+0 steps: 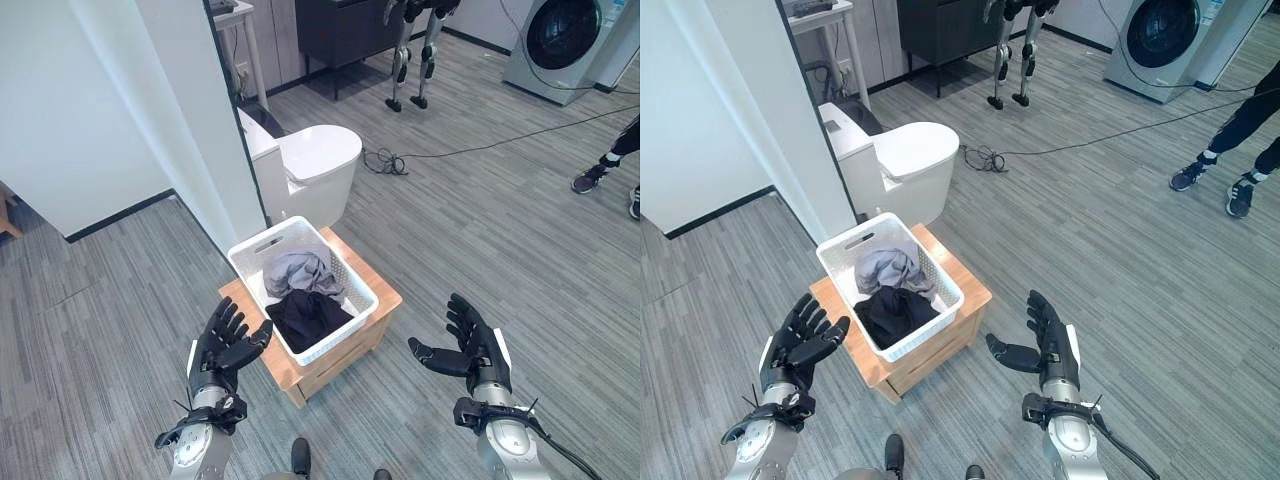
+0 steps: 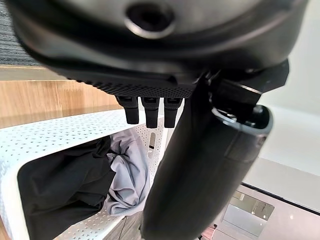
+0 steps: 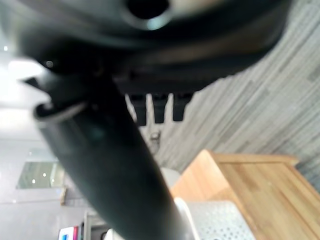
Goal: Pick up bed clothes into laundry basket.
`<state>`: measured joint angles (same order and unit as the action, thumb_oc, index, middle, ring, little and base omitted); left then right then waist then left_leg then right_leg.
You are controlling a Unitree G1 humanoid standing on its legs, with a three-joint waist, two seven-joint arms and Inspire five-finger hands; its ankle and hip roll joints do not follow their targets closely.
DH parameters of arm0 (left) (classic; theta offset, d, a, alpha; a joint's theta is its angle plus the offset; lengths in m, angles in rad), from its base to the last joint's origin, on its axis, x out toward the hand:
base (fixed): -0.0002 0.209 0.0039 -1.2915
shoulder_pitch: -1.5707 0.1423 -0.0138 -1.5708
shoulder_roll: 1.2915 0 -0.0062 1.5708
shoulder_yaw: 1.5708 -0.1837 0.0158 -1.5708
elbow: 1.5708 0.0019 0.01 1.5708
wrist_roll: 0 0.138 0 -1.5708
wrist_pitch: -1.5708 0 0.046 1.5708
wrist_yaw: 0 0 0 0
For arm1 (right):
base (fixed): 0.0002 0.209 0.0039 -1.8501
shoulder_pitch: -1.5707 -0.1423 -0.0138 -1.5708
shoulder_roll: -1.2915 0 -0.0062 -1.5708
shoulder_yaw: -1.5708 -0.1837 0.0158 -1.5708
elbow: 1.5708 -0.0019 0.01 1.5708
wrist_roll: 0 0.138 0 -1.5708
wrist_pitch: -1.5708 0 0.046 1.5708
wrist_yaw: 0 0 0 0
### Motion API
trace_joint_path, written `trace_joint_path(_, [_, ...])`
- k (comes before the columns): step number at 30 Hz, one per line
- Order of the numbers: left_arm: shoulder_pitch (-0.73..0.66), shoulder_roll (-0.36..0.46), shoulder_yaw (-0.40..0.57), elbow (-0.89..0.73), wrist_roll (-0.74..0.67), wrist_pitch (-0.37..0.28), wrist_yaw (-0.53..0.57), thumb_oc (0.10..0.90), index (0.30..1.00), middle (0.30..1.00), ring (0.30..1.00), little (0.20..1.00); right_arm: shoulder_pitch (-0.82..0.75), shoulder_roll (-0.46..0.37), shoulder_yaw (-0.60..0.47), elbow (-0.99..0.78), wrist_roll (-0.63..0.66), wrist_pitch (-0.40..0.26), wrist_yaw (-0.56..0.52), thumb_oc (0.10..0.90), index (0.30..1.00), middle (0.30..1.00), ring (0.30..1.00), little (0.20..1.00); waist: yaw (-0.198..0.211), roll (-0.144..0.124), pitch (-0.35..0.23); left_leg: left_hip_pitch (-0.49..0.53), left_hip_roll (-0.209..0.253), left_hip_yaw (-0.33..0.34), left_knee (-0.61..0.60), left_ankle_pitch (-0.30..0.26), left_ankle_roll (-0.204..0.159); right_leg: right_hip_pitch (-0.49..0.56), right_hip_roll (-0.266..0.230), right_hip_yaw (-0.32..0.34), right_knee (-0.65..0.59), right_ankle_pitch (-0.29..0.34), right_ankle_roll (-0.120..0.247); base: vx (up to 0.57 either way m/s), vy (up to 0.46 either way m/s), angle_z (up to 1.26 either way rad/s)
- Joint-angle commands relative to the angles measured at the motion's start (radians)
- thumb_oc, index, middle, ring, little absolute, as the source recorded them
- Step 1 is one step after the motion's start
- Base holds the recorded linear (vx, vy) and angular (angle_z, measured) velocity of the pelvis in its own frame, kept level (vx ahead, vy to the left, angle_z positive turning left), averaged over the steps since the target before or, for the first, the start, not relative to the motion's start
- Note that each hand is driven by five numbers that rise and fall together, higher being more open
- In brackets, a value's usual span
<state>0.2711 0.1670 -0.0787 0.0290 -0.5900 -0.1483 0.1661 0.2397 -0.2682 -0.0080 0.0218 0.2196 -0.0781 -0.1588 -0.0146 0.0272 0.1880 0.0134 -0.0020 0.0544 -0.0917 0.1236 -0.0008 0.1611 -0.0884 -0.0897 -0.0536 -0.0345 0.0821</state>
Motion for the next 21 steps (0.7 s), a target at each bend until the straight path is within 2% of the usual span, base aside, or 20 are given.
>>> trace_joint_path(1, [-0.062, 0.062, 0.003, -0.078, -0.014, -0.086, -0.025, 0.800, 0.900, 0.900, 0.900, 0.900, -0.044, -0.038, -0.032, -0.119, 0.022, -0.117, -0.017, 0.800, 0.900, 0.900, 0.900, 0.900, 0.017, -0.027, -0.054, 0.059, 0.053, 0.015, 0.042, -0.156, -0.026, -0.099, -0.029, 0.042, 0.119, -0.102, 0.035, 0.00, 0.000, 0.00])
trace_joint_path(21, [-0.087, 0.066, -0.016, -0.073, -0.026, -0.083, -0.030, 0.800, 0.900, 0.900, 0.900, 0.900, -0.058, -0.037, -0.018, -0.102, 0.040, -0.117, -0.010, 0.800, 0.900, 0.900, 0.900, 0.900, 0.010, -0.035, -0.051, 0.055, 0.053, 0.022, 0.042, -0.163, -0.021, -0.127, -0.027, 0.060, 0.143, -0.102, 0.037, 0.00, 0.000, 0.00])
